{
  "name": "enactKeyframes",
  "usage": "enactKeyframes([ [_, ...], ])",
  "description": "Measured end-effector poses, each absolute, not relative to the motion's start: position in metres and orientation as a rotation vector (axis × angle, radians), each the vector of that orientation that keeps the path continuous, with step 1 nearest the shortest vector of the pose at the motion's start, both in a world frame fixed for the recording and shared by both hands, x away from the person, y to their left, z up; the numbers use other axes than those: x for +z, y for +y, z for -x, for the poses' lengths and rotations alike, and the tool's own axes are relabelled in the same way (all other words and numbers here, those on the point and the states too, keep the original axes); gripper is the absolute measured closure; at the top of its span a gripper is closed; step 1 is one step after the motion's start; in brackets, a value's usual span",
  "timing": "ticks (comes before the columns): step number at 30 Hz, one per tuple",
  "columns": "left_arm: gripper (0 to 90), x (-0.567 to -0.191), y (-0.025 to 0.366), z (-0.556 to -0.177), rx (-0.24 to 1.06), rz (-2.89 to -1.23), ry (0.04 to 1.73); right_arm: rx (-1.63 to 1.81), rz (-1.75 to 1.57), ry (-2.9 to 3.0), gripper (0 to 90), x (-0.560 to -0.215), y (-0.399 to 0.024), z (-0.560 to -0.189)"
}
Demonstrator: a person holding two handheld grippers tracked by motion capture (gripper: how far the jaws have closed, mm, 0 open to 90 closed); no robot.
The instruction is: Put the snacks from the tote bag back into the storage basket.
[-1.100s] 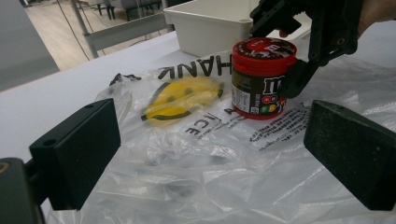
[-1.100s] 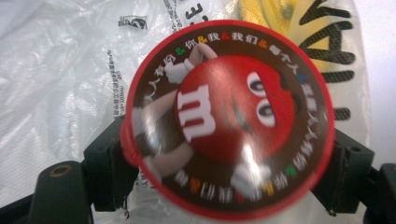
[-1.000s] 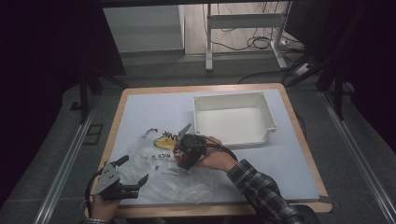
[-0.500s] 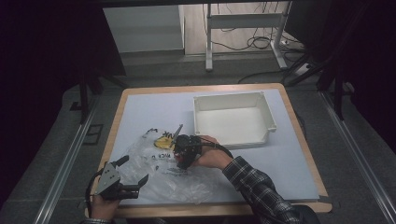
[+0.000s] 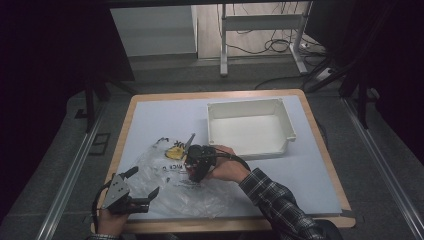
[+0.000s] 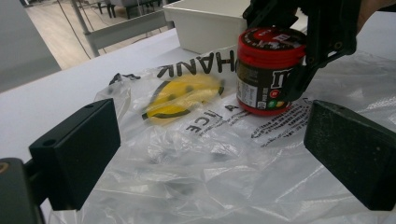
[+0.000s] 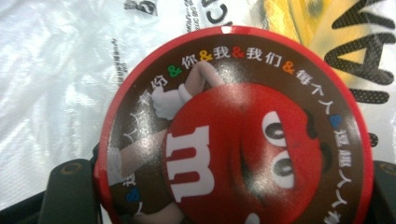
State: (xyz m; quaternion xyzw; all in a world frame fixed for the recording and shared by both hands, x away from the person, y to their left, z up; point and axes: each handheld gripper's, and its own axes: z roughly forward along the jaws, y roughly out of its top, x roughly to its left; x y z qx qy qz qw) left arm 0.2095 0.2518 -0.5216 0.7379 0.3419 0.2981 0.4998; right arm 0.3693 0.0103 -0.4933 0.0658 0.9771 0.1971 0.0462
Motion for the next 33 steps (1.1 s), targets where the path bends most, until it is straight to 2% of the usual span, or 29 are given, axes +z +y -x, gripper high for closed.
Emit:
enactKeyframes([
  [33, 3.5, -0.522, 0.251, -0.210, 0.724, -1.785, 0.829, 0.666, -0.165, 2.963, 25.7, -0.448, -0.021, -0.355],
])
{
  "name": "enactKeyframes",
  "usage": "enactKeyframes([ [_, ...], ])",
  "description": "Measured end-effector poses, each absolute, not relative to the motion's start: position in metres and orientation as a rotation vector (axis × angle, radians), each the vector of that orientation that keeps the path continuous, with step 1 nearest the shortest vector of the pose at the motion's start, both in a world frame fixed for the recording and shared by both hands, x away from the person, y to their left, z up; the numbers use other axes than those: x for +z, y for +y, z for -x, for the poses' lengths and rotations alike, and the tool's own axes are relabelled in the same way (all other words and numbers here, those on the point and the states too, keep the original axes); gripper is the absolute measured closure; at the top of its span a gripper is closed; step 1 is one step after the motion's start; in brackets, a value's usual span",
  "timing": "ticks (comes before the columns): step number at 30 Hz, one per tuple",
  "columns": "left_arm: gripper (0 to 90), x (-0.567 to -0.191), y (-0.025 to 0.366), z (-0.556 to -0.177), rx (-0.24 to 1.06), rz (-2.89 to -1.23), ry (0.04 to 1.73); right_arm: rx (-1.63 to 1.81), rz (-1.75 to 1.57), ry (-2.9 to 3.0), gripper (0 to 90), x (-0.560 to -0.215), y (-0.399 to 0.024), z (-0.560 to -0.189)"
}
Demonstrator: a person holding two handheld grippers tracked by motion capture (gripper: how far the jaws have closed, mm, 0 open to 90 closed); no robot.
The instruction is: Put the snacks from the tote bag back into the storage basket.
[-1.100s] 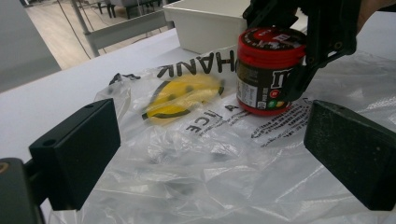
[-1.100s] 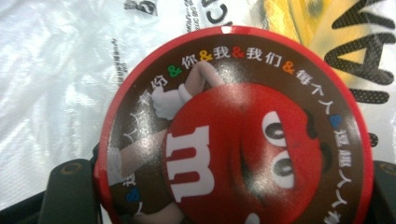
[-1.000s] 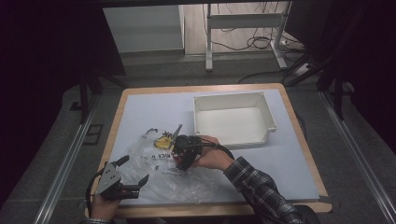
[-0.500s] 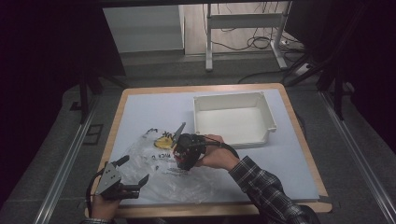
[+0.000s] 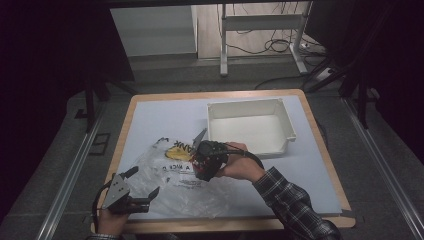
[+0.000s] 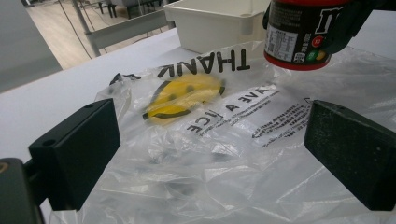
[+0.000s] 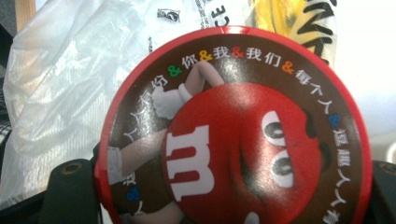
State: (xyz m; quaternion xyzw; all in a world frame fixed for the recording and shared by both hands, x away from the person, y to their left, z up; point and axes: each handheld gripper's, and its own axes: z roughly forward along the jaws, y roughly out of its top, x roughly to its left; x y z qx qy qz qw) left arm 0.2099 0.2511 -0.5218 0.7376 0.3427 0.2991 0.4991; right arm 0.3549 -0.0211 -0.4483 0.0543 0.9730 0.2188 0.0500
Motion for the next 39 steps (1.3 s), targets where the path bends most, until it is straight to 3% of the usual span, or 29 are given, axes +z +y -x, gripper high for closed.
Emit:
enactKeyframes([
  [39, 3.3, -0.521, 0.250, -0.210, 0.726, -1.784, 0.829, 0.647, -0.312, 2.901, 25.7, -0.441, -0.084, -0.365],
])
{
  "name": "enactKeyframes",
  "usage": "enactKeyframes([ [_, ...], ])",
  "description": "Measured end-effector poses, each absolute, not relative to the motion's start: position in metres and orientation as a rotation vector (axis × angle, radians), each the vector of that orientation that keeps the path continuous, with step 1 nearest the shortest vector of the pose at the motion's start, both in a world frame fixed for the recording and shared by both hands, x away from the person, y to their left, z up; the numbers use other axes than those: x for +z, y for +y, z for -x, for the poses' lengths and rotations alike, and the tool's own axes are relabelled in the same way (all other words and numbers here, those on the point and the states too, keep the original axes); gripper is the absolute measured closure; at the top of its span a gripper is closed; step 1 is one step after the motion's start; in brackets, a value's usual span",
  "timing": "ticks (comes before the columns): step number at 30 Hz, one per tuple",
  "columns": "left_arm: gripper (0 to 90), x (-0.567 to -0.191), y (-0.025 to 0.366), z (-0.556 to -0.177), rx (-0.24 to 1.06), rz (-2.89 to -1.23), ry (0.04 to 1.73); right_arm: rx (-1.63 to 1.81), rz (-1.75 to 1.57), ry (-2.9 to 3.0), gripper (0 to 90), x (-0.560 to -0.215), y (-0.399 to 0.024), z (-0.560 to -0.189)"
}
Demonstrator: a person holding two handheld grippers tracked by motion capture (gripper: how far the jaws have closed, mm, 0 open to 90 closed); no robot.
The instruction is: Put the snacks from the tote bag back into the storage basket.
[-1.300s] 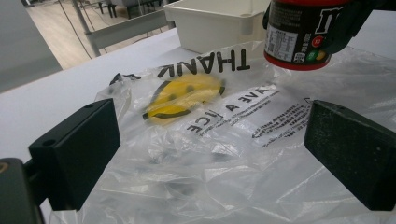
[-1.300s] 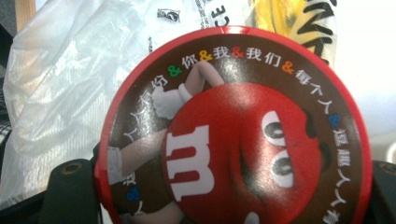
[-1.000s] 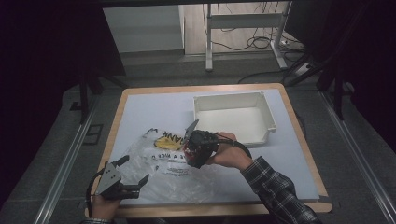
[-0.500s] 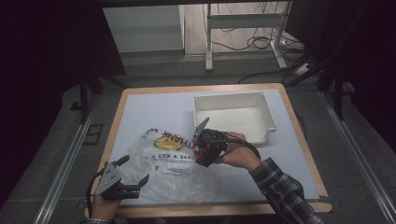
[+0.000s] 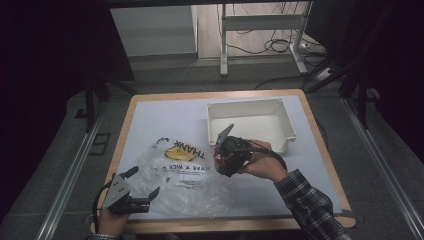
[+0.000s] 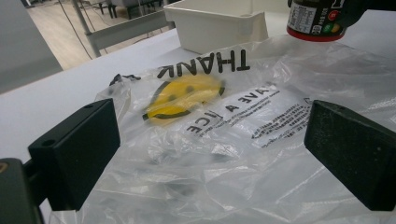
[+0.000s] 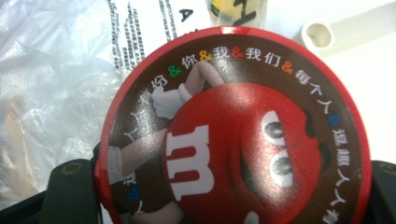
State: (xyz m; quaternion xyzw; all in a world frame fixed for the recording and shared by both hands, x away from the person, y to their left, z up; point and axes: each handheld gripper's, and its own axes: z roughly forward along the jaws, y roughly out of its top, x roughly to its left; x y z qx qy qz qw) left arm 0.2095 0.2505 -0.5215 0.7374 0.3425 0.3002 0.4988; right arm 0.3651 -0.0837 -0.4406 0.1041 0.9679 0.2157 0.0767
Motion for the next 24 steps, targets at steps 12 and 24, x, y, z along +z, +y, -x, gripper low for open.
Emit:
enactKeyframes([
  [12, 2.2, -0.521, 0.251, -0.209, 0.729, -1.767, 0.836, 0.629, -0.342, 2.883, 25.7, -0.439, -0.102, -0.373],
  [24, 2.0, -0.521, 0.252, -0.209, 0.740, -1.749, 0.847, 0.639, -0.361, 2.874, 25.7, -0.438, -0.111, -0.386],
])
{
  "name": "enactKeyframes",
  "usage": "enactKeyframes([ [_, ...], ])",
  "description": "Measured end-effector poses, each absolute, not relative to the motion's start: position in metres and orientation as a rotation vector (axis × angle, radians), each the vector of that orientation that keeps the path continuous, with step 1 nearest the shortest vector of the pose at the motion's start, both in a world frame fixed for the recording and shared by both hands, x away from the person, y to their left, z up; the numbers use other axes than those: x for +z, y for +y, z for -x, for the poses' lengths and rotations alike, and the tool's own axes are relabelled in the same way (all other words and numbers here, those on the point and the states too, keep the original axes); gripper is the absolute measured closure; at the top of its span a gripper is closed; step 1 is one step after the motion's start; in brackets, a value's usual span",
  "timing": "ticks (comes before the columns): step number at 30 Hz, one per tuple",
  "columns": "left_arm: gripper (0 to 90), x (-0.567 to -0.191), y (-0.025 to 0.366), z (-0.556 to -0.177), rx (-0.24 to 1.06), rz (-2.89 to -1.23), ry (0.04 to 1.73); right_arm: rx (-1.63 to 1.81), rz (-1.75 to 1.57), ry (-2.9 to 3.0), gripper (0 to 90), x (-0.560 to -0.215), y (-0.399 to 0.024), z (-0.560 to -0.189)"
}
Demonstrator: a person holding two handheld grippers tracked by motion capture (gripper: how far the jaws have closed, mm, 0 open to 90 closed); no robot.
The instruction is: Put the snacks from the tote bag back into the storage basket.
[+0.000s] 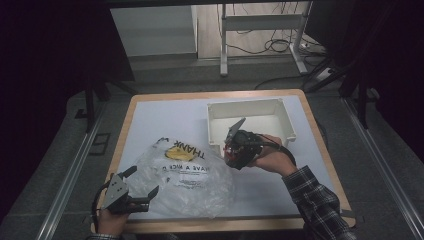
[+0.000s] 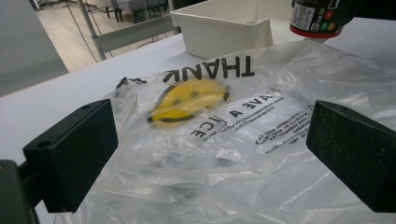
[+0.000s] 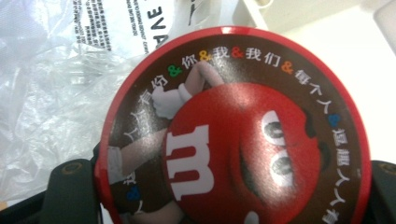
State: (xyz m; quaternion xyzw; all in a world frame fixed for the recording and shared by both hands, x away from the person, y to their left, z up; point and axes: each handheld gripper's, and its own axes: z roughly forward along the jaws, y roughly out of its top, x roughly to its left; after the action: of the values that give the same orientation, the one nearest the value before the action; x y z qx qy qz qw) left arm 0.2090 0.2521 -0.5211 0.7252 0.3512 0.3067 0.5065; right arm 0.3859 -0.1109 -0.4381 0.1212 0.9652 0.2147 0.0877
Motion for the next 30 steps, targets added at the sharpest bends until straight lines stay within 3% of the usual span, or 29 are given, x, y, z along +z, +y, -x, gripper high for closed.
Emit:
enactKeyframes([
  [30, 2.1, -0.521, 0.252, -0.209, 0.746, -1.750, 0.848, 0.670, -0.410, 2.852, 25.7, -0.441, -0.118, -0.429],
])
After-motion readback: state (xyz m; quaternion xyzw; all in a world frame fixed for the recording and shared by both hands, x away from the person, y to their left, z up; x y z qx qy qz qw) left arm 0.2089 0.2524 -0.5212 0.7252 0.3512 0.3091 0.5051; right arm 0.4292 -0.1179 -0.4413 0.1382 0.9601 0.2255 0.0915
